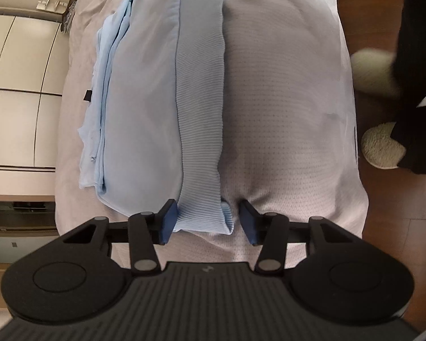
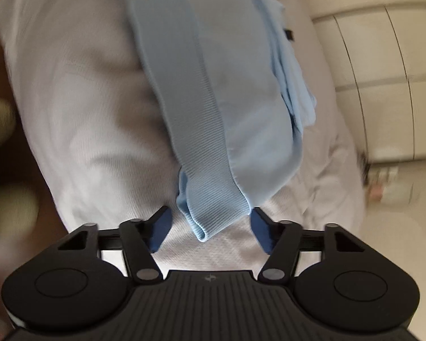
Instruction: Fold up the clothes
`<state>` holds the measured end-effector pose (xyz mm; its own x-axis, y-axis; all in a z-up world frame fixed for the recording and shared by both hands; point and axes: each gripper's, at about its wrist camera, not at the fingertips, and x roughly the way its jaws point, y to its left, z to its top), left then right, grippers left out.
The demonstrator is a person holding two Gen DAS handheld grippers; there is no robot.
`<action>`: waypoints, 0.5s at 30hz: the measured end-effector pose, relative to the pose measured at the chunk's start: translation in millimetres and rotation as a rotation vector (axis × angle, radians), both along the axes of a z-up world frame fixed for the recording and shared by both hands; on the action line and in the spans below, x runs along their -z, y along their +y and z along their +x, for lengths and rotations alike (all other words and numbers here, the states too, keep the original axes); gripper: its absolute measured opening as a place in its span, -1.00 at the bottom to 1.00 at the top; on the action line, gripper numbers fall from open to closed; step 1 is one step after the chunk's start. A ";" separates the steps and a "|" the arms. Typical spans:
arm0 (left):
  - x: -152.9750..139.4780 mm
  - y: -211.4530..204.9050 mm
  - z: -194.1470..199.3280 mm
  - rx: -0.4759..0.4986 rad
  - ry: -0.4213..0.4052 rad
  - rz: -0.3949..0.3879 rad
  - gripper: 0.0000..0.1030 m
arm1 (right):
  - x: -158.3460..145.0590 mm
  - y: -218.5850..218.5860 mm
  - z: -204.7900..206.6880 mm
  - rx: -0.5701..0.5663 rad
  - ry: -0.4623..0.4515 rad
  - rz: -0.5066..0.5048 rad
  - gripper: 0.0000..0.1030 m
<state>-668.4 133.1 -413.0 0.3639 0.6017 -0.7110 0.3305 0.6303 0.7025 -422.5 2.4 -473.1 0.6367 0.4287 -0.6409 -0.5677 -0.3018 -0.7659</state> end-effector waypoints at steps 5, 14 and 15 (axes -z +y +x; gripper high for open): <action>-13.2 -4.1 5.4 -0.011 0.025 -0.051 -0.49 | 4.5 -3.1 20.0 -0.038 0.003 -0.030 -0.48; -123.7 60.1 36.3 -0.219 -0.206 -0.108 -0.91 | -104.5 28.9 73.7 -0.020 0.324 0.136 -0.93; -133.1 73.4 45.6 -0.248 -0.244 -0.097 -0.91 | -118.9 39.7 84.2 0.007 0.359 0.179 -0.94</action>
